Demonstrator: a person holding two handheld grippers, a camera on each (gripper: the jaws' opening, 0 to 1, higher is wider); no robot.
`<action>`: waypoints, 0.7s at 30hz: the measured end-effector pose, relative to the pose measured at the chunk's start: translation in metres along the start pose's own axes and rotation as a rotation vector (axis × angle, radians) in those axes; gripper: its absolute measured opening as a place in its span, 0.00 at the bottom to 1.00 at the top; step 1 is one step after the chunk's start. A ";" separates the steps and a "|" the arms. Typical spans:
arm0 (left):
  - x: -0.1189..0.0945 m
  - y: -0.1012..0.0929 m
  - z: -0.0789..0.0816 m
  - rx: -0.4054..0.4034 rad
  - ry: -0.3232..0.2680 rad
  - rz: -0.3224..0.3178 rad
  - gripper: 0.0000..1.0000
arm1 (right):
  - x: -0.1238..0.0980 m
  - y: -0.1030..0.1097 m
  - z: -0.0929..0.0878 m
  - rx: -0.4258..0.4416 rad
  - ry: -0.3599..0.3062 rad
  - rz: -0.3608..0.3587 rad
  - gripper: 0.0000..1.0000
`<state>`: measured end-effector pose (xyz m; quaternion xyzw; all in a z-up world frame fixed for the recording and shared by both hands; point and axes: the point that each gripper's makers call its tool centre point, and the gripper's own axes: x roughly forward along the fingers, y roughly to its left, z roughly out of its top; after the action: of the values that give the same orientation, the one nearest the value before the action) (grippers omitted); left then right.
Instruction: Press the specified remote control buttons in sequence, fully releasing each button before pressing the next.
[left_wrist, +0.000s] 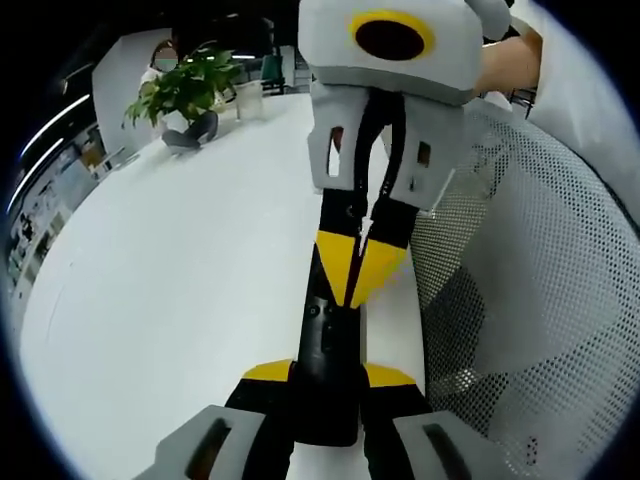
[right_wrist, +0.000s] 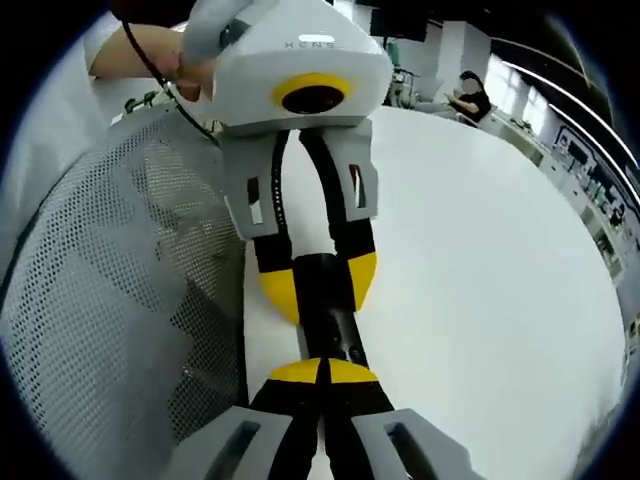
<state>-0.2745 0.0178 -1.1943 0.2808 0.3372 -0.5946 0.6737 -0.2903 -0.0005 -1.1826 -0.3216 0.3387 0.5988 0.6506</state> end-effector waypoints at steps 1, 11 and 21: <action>0.000 0.000 0.000 0.002 0.003 0.000 0.22 | 0.000 -0.002 -0.001 -0.035 0.018 -0.011 0.00; 0.000 -0.001 0.000 0.007 0.005 -0.006 0.22 | 0.005 0.004 0.000 -0.130 0.094 -0.003 0.00; 0.000 -0.001 0.000 0.028 0.001 -0.013 0.22 | 0.003 0.002 0.000 -0.066 0.034 -0.013 0.00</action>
<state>-0.2751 0.0175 -1.1947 0.2883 0.3312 -0.6033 0.6658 -0.2920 0.0008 -1.1852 -0.3551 0.3275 0.5999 0.6378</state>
